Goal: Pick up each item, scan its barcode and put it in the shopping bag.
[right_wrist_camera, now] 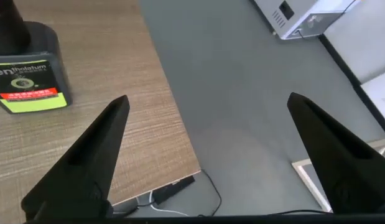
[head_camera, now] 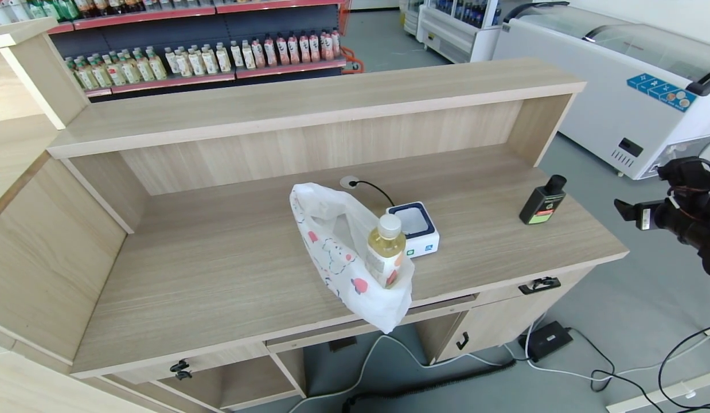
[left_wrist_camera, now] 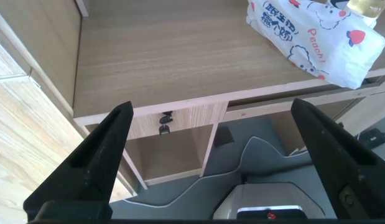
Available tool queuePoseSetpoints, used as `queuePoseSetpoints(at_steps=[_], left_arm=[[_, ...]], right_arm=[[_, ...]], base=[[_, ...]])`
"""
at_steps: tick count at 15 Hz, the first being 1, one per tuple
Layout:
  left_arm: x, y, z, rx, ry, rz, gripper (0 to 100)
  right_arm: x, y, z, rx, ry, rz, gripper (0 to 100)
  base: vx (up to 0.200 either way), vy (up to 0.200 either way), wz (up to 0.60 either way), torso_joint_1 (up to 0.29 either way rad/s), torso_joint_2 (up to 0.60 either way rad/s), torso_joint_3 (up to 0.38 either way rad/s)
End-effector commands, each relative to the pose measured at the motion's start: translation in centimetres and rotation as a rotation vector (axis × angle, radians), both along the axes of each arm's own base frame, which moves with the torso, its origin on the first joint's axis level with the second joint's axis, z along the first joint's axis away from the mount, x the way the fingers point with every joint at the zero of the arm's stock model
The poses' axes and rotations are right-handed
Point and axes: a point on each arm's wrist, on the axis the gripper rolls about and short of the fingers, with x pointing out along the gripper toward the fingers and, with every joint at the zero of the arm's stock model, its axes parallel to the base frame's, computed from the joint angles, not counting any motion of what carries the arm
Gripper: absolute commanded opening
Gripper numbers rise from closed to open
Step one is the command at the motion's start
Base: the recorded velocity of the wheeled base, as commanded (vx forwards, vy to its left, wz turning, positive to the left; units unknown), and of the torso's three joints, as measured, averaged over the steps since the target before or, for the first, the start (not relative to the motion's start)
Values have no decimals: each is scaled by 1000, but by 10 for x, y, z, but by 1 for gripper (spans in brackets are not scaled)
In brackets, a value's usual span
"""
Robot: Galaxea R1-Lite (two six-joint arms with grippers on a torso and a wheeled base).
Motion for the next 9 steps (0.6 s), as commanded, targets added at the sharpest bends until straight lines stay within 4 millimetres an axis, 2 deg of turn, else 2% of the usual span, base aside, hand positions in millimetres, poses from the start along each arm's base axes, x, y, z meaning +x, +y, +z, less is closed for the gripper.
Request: queuePoseSetpoints(at_steps=[1,5,9], left_arm=[[0,0,0,-1,0,0,100],[0,0,0,-1,0,0,100],[0,0,0,-1,0,0,100]], right_arm=[[9,6,-13,16,25,22,100],[27,7,-9,-3,-10,40,100],[45,24,-16,-7,-13,91,100]], base=[[0,0,0,0,0,0],[0,0,0,0,0,0],[0,0,0,0,0,0]])
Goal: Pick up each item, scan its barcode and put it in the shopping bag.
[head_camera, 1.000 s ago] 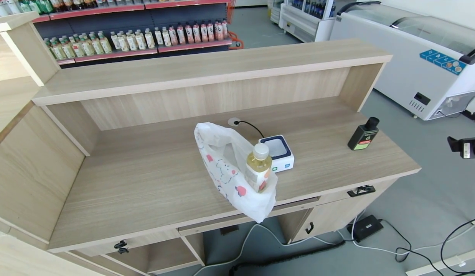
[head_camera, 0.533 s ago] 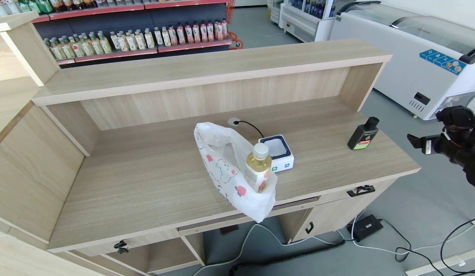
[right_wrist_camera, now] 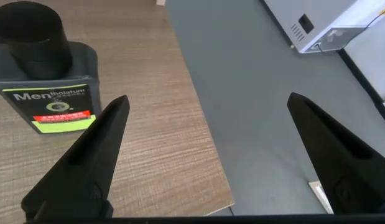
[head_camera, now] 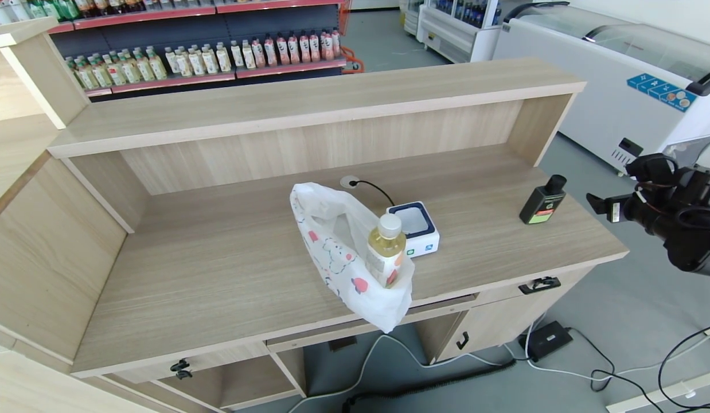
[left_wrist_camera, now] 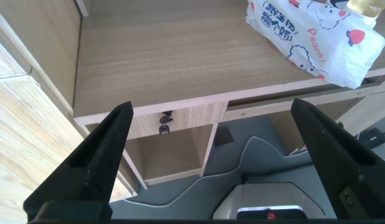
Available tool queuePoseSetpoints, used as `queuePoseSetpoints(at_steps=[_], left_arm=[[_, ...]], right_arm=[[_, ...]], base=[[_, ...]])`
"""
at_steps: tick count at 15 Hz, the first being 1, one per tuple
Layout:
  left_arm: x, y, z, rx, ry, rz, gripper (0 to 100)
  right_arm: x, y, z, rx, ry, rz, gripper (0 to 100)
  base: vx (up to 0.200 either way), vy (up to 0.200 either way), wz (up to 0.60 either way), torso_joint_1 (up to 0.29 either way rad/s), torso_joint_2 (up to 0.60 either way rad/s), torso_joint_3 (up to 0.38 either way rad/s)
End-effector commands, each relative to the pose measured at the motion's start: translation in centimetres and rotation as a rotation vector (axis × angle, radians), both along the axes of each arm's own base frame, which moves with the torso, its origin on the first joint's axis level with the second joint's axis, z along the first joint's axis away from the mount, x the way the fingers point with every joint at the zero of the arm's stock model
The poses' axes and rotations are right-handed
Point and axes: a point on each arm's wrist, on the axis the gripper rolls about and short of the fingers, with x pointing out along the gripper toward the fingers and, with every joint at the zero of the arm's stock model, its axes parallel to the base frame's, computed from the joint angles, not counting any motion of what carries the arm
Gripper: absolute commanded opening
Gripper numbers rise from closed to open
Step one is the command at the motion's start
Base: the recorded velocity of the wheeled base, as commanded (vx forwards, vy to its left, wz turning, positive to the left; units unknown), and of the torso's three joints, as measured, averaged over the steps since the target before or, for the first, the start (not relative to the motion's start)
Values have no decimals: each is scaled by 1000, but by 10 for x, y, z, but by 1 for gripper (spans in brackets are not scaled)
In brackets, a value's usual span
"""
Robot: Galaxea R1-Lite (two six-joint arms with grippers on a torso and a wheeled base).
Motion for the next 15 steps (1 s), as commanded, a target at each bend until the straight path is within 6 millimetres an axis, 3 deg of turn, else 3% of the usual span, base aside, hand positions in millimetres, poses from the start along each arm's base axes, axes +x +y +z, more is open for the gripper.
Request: queuePoseSetpoints(at_steps=[1,15], left_arm=[[0,0,0,-1,0,0,100],[0,0,0,-1,0,0,100]], right_arm=[[8,8,-11,5,21,23,100],[46,42,-36,13,44,114,100]], base=[[0,0,0,0,0,0],[0,0,0,0,0,0]])
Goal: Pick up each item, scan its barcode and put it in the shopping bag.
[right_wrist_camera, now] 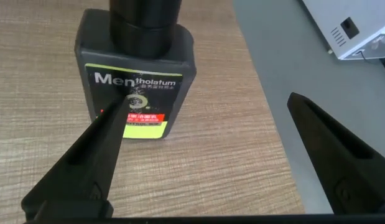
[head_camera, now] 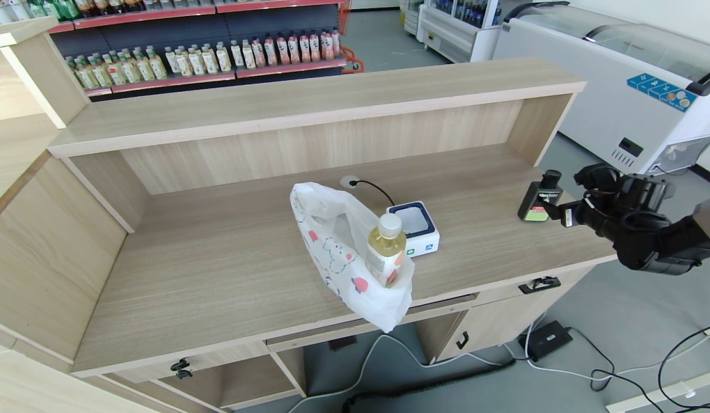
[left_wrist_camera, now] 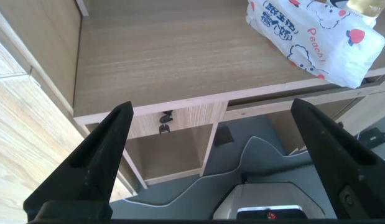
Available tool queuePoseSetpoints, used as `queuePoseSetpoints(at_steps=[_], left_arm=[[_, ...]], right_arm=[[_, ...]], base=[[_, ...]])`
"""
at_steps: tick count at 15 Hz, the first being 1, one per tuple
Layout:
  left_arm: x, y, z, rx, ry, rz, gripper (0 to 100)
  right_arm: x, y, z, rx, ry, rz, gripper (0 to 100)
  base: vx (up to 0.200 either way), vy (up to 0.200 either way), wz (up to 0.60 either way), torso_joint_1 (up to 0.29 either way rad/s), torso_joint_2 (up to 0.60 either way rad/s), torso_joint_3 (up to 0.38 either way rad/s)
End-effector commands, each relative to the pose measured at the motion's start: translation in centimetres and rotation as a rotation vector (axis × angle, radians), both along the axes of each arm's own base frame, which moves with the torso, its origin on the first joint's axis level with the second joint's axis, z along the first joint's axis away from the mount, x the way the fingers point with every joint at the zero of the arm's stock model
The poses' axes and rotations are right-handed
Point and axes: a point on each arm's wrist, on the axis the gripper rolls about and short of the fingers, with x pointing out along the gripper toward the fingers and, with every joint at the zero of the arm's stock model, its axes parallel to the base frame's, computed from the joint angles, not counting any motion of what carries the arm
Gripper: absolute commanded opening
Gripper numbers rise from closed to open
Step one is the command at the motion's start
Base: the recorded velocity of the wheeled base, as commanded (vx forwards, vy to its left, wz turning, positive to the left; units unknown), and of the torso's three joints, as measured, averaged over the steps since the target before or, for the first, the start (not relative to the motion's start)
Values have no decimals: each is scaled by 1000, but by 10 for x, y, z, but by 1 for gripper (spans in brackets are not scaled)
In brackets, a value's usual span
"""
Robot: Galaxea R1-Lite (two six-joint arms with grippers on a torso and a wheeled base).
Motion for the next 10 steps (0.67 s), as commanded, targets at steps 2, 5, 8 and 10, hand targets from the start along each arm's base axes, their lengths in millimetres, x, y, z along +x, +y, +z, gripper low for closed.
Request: queuePoseSetpoints(at_steps=[2,5,8,10], left_arm=[[0,0,0,0,-1,0,100],[0,0,0,0,-1,0,100],[0,0,0,0,-1,0,100],[0,0,0,0,-1,0,100]], right_arm=[[8,10,-7,10,0,26,100],[17,14,-8,11,-18,38,100],[25,19,-8,7,-36,54,100],[27,23,-10,9,-41,77,100]], base=[[0,0,0,0,0,0],[0,0,0,0,0,0],[0,0,0,0,0,0],[0,0,0,0,0,0]])
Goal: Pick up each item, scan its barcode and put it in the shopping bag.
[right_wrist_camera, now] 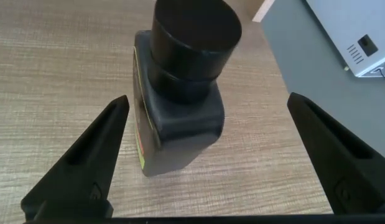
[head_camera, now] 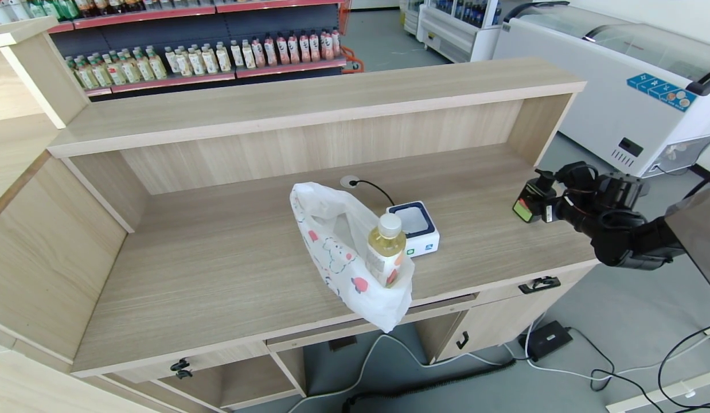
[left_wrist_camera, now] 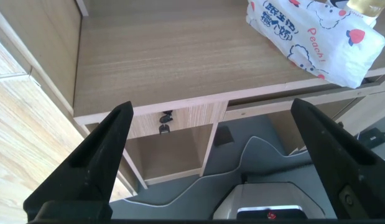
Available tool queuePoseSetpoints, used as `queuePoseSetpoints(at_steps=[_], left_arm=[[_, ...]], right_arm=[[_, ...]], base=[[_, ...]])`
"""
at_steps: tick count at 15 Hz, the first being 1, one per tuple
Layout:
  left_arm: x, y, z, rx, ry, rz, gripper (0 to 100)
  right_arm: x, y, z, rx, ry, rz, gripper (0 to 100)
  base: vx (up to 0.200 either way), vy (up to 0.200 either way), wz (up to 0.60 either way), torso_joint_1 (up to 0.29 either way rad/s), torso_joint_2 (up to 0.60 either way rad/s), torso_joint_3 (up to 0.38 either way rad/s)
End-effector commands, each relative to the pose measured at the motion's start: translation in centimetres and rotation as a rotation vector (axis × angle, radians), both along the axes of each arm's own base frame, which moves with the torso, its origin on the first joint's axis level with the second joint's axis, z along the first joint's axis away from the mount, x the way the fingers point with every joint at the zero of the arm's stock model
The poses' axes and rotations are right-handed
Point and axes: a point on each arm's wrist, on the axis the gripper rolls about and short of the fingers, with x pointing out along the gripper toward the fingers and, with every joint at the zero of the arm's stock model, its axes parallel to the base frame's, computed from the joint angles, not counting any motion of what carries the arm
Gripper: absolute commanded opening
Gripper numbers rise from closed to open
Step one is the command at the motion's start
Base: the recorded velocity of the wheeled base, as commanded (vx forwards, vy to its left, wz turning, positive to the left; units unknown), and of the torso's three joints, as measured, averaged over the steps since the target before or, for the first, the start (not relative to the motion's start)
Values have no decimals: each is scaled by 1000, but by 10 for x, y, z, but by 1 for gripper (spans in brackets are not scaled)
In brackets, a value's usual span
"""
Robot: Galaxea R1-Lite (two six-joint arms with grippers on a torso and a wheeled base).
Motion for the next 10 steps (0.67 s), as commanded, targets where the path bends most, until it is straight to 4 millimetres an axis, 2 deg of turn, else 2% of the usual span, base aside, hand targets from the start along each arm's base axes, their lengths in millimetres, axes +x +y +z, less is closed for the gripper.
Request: queuePoseSetpoints(at_steps=[1,3,4,10], left_arm=[[0,0,0,0,-1,0,100],[0,0,0,0,-1,0,100],[0,0,0,0,-1,0,100],[0,0,0,0,-1,0,100]], right_arm=[[3,2,-5,0,3,24,100],[4,3,-4,-1,-3,50,100],[4,3,-4,0,-4,69,0],[3,2,0,-12,-17,66,0]], base=[[0,0,0,0,0,0],[0,0,0,0,0,0],[0,0,0,0,0,0],[0,0,0,0,0,0]])
